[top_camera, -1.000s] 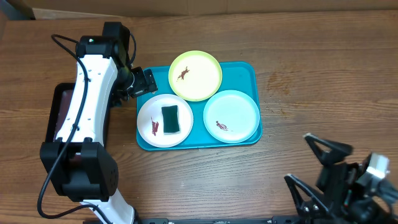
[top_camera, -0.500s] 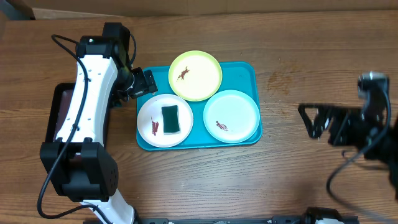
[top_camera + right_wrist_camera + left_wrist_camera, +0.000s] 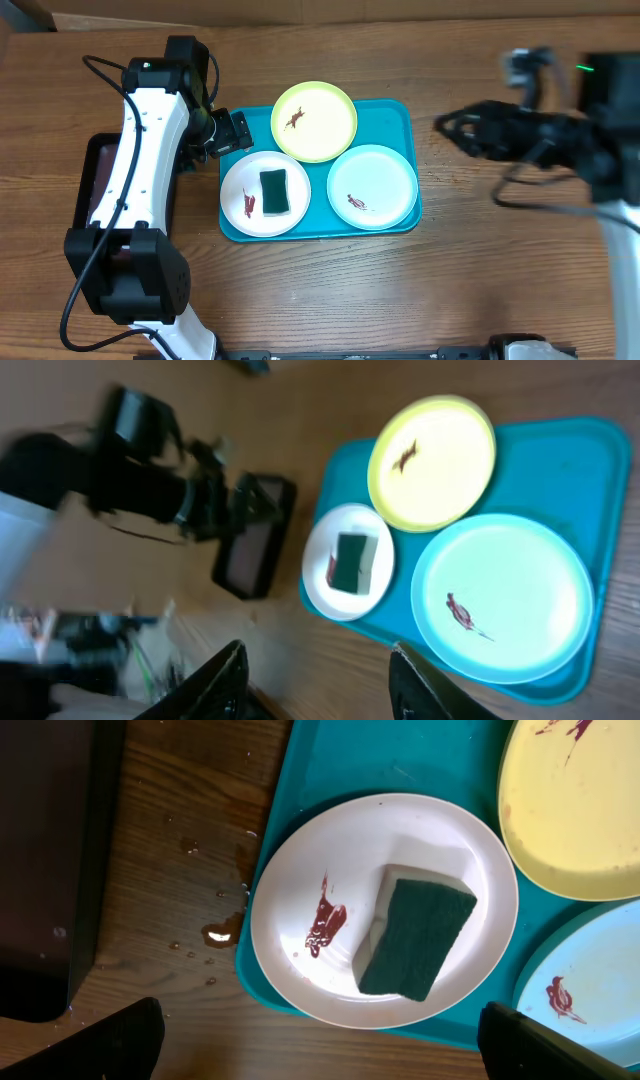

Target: Clean dirty plates on tray and stack at the side

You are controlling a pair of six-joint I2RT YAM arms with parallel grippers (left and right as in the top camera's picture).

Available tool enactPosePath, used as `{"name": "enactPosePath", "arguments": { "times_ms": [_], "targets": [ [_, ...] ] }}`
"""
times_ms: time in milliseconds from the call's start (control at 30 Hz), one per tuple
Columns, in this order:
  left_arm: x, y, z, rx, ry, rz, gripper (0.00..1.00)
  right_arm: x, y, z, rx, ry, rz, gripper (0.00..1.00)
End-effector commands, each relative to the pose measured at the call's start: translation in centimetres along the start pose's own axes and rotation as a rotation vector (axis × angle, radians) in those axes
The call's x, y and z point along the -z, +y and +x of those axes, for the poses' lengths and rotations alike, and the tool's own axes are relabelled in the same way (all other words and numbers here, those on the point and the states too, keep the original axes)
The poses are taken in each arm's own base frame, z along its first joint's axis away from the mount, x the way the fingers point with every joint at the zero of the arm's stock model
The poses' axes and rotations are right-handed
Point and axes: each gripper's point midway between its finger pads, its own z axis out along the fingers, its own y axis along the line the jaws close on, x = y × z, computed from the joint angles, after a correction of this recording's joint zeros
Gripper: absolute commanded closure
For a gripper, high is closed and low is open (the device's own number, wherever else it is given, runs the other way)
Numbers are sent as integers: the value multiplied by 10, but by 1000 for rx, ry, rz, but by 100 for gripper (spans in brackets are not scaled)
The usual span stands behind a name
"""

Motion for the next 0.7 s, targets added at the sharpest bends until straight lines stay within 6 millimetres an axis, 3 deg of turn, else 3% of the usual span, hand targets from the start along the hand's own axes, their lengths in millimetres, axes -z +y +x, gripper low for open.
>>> {"name": "enactPosePath", "arguments": {
  "times_ms": [0,233,333,367,533,667],
  "targets": [
    [-4,1,1,-10,13,-10,0,-50,-11,1,6,55,166,51],
    [-4,2,2,-12,16,-11,0,-158,-33,-8,-23,-19,431,44],
    [-4,2,2,-12,18,-11,0,-195,-30,5,-23,31,396,25],
    [-4,2,2,-12,18,-11,0,-207,-30,11,-22,56,384,23],
    [-4,1,2,-12,17,-11,0,-248,-42,29,-6,114,391,26],
    [-4,1,2,-13,16,-10,0,-276,-52,48,36,171,403,40]
  ]
}}
